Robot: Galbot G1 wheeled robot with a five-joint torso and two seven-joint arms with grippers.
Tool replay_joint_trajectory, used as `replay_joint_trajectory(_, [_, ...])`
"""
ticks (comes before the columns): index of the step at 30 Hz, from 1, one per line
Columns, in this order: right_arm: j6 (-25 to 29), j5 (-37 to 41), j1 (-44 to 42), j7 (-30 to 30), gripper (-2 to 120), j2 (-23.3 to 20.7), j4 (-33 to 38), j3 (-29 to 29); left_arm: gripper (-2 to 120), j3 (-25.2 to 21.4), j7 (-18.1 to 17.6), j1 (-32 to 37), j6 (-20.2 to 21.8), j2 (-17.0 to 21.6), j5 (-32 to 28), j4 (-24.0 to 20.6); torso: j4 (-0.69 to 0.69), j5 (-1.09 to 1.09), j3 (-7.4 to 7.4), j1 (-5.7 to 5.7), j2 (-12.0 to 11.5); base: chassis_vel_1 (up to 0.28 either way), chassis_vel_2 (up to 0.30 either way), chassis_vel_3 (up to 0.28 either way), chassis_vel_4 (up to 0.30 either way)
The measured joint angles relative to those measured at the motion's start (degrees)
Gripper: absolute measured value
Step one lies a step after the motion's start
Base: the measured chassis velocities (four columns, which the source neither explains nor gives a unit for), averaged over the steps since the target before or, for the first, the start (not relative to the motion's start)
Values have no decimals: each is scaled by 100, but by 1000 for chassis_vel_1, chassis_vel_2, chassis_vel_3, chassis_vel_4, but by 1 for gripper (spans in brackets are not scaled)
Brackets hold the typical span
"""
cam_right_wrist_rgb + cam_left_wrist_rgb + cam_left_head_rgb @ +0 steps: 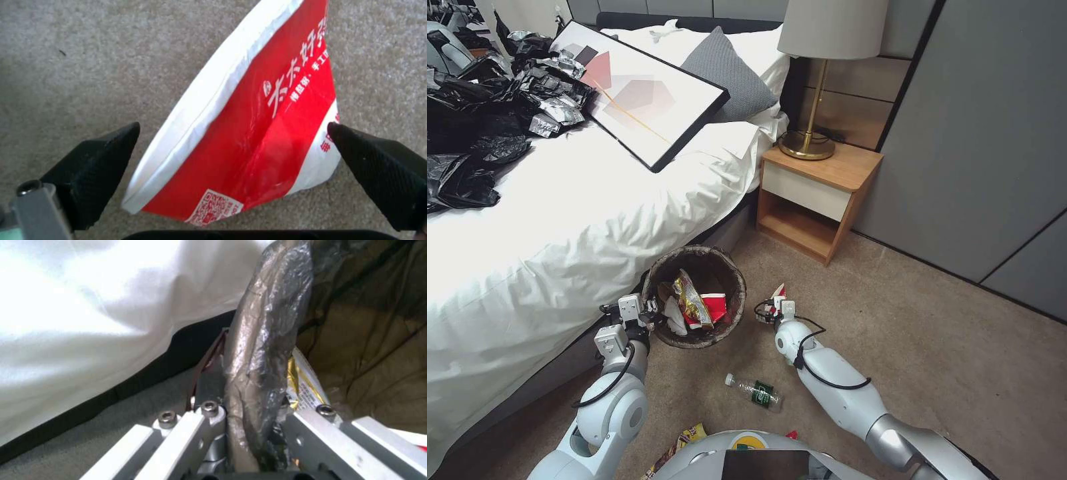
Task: Pick up the trash bin, then pick up the garbage from the floor and place it into the trash bin.
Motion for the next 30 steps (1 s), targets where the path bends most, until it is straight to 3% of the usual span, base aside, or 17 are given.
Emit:
replay_joint_trajectory(13, [57, -219, 87, 2, 96, 128, -301, -20, 4, -14, -14, -8, -12, 26, -10, -3, 0, 0, 0, 0, 0, 0, 0, 0, 0])
replay_joint_trajectory(19, [83, -286, 115, 5, 78, 135, -352, -50, 4, -14, -18, -19, -18, 27, -15, 5, 0, 0, 0, 0, 0, 0, 0, 0, 0])
replay_joint_trajectory(21, [108, -338, 127, 6, 66, 147, -384, -64, 4, -17, -20, -22, -26, 34, -17, 18, 0, 0, 0, 0, 0, 0, 0, 0, 0])
replay_joint_trajectory(23, [109, -341, 128, 6, 66, 149, -385, -65, 4, -17, -19, -23, -27, 35, -17, 20, 0, 0, 0, 0, 0, 0, 0, 0, 0])
replay_joint_trajectory(25, [113, -381, 135, 51, 46, 171, -397, -70, 4, -18, -23, -31, -36, 47, -24, 34, 0, 0, 0, 0, 0, 0, 0, 0, 0])
replay_joint_trajectory(26, [113, -381, 135, 51, 46, 171, -397, -70, 4, -18, -23, -31, -36, 47, -24, 34, 0, 0, 0, 0, 0, 0, 0, 0, 0])
replay_joint_trajectory(29, [90, -400, 163, 165, 27, 181, -399, -94, 4, -19, -30, -53, -38, 68, -54, 43, 0, 0, 0, 0, 0, 0, 0, 0, 0])
replay_joint_trajectory(30, [90, -400, 163, 165, 27, 181, -399, -94, 4, -19, -30, -53, -38, 68, -54, 43, 0, 0, 0, 0, 0, 0, 0, 0, 0])
